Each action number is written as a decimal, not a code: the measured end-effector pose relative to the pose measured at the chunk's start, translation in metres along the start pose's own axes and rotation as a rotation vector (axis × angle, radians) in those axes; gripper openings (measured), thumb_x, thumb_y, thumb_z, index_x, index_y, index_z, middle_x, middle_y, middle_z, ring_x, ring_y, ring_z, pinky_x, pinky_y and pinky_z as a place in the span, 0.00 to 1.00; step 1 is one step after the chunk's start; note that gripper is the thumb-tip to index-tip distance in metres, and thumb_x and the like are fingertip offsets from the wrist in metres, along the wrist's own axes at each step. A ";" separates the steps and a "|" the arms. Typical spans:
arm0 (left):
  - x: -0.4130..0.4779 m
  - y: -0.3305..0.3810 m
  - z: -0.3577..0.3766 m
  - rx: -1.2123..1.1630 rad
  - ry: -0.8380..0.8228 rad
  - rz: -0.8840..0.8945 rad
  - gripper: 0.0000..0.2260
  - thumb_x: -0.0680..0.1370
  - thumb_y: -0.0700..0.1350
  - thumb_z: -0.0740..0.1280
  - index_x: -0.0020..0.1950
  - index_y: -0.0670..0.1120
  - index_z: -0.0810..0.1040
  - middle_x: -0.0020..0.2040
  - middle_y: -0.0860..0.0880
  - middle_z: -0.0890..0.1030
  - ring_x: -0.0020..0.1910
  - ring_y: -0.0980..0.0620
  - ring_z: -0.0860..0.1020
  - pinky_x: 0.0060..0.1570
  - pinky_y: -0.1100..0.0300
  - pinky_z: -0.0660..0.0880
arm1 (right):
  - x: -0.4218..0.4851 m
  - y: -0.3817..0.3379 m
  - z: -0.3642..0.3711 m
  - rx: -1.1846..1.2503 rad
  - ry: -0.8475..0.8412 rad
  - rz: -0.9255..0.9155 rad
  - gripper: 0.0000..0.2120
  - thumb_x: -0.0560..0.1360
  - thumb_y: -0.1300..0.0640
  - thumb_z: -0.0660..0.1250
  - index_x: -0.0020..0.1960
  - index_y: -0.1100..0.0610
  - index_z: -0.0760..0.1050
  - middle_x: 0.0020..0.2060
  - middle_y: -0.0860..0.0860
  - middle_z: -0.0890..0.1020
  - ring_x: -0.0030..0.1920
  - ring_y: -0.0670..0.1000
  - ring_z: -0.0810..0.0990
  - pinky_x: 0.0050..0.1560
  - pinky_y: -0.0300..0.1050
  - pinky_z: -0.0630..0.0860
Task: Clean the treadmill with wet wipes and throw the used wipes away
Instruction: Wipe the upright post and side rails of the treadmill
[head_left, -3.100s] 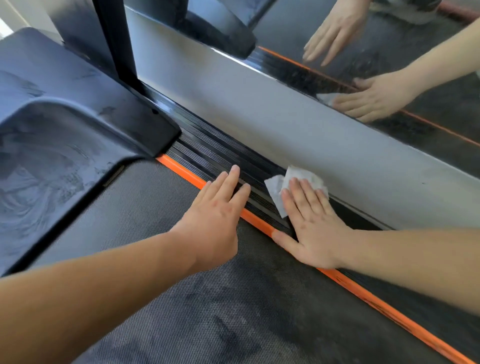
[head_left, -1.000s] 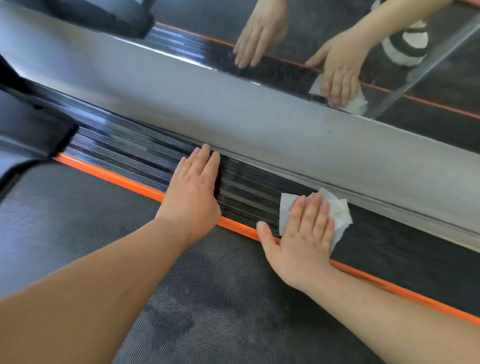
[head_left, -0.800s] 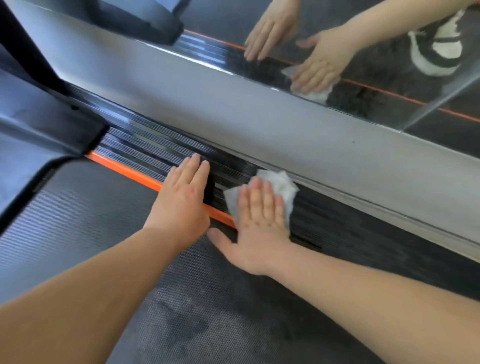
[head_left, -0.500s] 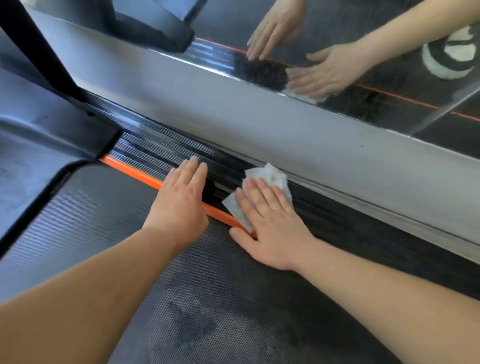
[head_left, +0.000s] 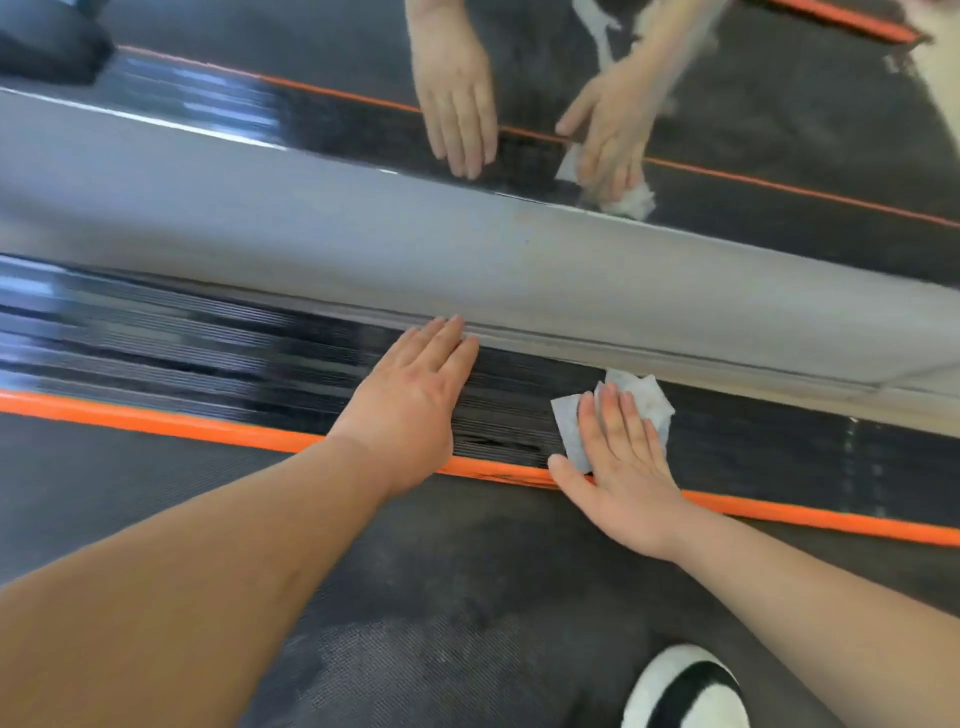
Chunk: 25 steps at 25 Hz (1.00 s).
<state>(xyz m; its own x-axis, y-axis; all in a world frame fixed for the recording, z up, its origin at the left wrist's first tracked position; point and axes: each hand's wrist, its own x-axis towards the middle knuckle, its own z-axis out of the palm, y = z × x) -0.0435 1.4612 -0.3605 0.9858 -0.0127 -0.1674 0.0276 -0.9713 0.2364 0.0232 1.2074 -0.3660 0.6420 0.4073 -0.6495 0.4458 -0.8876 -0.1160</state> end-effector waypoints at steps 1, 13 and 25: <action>0.005 0.010 0.003 -0.011 -0.007 0.026 0.37 0.77 0.38 0.56 0.83 0.44 0.43 0.84 0.44 0.42 0.82 0.47 0.40 0.80 0.52 0.40 | -0.002 0.011 -0.001 0.028 -0.017 0.036 0.40 0.78 0.28 0.39 0.77 0.46 0.22 0.74 0.44 0.20 0.71 0.45 0.17 0.76 0.51 0.25; -0.004 0.005 0.015 -0.095 0.109 -0.127 0.32 0.75 0.43 0.54 0.80 0.40 0.61 0.82 0.40 0.58 0.82 0.43 0.55 0.81 0.49 0.48 | 0.023 -0.082 -0.017 -0.206 -0.158 -0.357 0.52 0.72 0.21 0.44 0.76 0.50 0.21 0.71 0.52 0.17 0.69 0.54 0.13 0.74 0.60 0.24; 0.070 0.106 0.018 -0.118 0.063 -0.033 0.38 0.74 0.36 0.59 0.84 0.45 0.49 0.84 0.45 0.47 0.83 0.48 0.45 0.81 0.53 0.41 | -0.009 0.107 -0.002 -0.016 0.067 0.015 0.38 0.80 0.31 0.41 0.79 0.46 0.25 0.74 0.45 0.21 0.73 0.47 0.18 0.77 0.54 0.27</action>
<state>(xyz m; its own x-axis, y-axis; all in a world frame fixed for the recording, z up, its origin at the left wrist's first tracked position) 0.0257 1.3533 -0.3650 0.9924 0.0369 -0.1177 0.0755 -0.9361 0.3434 0.0660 1.1089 -0.3709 0.6885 0.4084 -0.5993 0.4455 -0.8903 -0.0948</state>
